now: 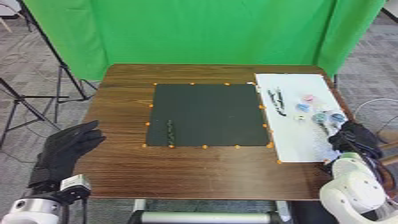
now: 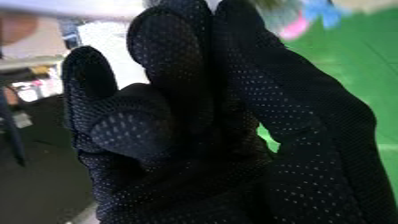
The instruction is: Arrange flowers
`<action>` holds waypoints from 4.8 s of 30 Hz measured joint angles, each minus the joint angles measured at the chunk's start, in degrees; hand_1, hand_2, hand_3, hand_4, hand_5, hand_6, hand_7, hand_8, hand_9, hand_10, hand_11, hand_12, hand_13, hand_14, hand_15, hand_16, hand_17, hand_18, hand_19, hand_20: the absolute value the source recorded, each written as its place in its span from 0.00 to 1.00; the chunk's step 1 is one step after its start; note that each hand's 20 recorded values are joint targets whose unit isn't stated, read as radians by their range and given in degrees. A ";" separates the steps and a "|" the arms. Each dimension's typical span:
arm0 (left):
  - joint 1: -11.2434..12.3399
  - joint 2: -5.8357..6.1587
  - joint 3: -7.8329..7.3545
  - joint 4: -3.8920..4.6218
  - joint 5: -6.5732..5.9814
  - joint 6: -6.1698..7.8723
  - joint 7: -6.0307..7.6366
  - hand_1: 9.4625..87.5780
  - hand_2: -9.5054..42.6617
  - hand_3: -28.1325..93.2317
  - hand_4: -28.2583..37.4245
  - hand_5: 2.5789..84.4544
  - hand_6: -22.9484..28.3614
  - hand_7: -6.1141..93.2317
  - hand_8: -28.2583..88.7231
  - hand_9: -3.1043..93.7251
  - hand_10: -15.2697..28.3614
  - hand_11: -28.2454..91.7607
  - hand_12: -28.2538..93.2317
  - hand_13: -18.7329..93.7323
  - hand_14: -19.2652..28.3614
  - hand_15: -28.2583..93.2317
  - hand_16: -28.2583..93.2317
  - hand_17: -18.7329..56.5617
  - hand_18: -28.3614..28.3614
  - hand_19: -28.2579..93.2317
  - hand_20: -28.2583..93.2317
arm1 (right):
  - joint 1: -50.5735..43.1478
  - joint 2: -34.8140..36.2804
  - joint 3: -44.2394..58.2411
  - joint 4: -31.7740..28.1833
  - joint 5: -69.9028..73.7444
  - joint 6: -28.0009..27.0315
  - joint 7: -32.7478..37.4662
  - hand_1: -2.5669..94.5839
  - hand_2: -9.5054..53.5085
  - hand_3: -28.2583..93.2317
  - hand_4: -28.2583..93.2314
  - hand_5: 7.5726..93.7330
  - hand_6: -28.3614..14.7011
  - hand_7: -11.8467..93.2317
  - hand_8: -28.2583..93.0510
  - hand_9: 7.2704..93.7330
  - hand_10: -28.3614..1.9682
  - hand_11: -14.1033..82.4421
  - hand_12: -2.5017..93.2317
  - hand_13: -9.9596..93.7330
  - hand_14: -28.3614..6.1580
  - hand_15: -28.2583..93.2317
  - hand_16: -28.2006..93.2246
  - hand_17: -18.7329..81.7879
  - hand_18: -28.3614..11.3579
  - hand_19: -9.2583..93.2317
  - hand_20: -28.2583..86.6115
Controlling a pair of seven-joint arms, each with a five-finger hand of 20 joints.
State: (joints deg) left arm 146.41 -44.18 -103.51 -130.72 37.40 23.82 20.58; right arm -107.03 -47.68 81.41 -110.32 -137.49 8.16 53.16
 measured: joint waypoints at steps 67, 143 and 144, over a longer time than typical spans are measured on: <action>-1.29 0.21 0.31 0.48 0.07 -0.13 -0.37 0.23 0.36 0.89 0.21 0.55 0.73 0.21 0.17 0.45 0.87 0.56 0.31 0.43 1.00 0.74 0.12 0.14 0.88 0.72 0.37 | 6.39 -1.37 -2.08 5.45 1.03 -8.95 5.88 0.61 0.01 0.83 0.00 0.88 0.53 0.35 0.37 0.91 0.47 0.55 0.33 0.89 0.61 0.82 0.42 0.62 0.13 1.00 0.18; -5.14 0.48 1.49 1.21 1.80 -1.94 -3.33 0.24 0.36 0.89 0.23 0.54 0.73 0.18 0.18 0.45 0.86 0.54 0.32 0.43 1.00 0.72 0.13 0.14 0.88 0.71 0.37 | 32.79 -25.35 -39.93 8.78 -2.05 -25.55 -5.06 0.52 0.00 0.81 0.04 0.85 0.51 0.33 0.39 0.88 0.42 0.59 0.30 0.89 0.57 0.82 0.45 0.60 0.09 1.00 0.24; -5.13 0.51 1.49 1.21 1.79 -1.91 -3.28 0.24 0.36 0.89 0.23 0.54 0.73 0.18 0.18 0.45 0.86 0.54 0.32 0.43 1.00 0.72 0.13 0.14 0.88 0.71 0.37 | 32.86 -25.47 -39.93 8.77 -2.10 -25.94 -5.02 0.51 0.00 0.81 0.05 0.84 0.51 0.33 0.39 0.87 0.41 0.60 0.29 0.88 0.56 0.82 0.45 0.60 0.09 1.00 0.24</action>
State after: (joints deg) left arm 141.28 -43.67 -102.02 -129.51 39.19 21.91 17.30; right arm -74.18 -73.15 41.48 -101.55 -139.59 -17.78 48.14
